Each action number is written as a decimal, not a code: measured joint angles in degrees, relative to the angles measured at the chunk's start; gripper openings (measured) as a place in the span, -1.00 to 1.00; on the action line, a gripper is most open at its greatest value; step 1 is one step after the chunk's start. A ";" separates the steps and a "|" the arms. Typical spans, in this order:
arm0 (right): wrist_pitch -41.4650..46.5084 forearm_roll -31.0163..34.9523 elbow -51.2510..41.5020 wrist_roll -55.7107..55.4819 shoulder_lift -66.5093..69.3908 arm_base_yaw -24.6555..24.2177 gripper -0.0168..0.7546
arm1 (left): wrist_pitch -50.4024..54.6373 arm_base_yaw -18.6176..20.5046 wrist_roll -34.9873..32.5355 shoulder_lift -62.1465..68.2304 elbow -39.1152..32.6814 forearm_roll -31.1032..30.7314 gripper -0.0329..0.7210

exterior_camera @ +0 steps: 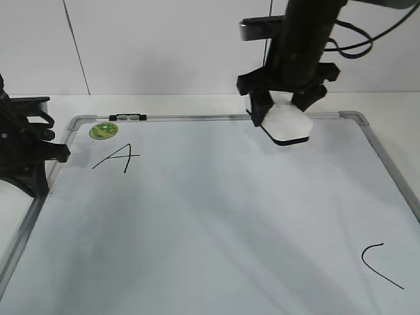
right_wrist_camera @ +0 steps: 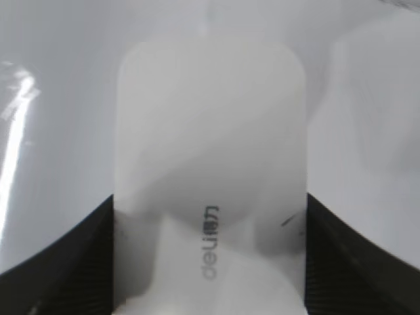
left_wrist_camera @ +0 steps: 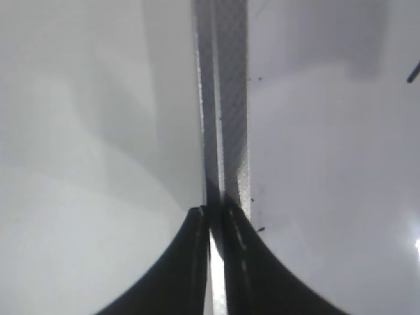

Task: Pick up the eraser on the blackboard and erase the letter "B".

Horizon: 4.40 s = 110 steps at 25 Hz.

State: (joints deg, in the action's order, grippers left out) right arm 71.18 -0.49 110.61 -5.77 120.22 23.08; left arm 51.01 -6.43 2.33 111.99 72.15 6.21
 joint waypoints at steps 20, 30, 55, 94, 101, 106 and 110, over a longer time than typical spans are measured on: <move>-18.73 0.00 -38.13 3.27 -18.29 -18.34 0.47 | 0.31 0.00 0.00 0.00 0.00 0.88 -0.83; -24.57 0.49 -38.13 6.99 -16.24 -22.39 0.47 | 0.52 0.00 -0.21 0.00 0.00 1.94 -0.83; -25.02 4.96 -38.13 11.90 -12.36 -24.24 0.47 | 0.73 0.00 -0.47 0.00 0.00 2.86 -0.83; -1.45 5.88 -15.76 12.09 -12.24 -24.24 0.53 | 1.02 0.00 -0.76 0.10 0.00 2.95 -0.75; -1.09 7.45 -13.93 12.09 -12.24 -24.24 0.53 | 1.71 0.00 -1.12 0.36 0.33 2.95 -0.22; -0.96 7.49 -13.93 11.80 -14.90 -24.24 0.53 | 2.51 0.00 -1.12 -0.15 2.51 2.11 -0.14; -0.87 7.59 -14.34 10.77 -19.25 -24.24 0.53 | 5.60 0.00 -1.12 -2.65 4.70 1.64 -0.13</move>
State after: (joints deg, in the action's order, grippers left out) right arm 70.31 7.09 96.27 5.00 100.97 -1.16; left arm 56.61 -6.43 1.21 109.34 76.85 7.85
